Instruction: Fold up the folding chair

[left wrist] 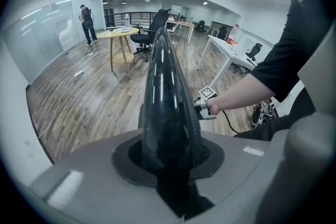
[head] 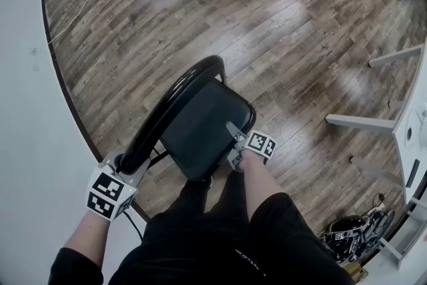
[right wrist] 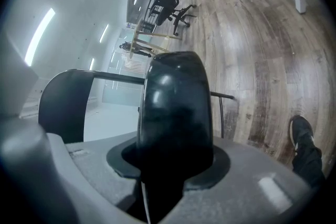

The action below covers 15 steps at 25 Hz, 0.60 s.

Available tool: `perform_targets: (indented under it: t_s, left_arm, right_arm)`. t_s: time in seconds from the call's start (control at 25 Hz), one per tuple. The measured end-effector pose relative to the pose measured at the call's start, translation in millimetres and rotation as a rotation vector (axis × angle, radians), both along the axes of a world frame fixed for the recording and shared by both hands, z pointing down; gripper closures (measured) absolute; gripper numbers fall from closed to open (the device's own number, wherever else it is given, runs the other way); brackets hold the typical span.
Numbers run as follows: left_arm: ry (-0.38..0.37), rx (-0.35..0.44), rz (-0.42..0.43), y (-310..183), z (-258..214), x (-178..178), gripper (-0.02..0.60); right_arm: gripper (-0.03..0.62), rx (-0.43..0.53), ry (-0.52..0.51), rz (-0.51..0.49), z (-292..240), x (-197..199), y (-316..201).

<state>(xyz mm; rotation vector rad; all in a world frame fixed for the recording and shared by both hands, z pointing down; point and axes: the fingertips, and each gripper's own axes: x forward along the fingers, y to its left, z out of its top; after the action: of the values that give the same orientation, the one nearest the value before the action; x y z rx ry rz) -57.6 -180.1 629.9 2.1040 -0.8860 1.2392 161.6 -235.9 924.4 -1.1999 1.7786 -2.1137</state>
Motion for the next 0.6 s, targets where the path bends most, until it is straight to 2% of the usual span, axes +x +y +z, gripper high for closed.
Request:
perform_targets:
  t_s: [0.6]
  left_arm:
    - [-0.025,0.02,0.017,27.4,-2.4,20.3,0.483]
  right_arm:
    - [0.431,-0.025,0.02,0.048,-13.6,-2.3,18.5]
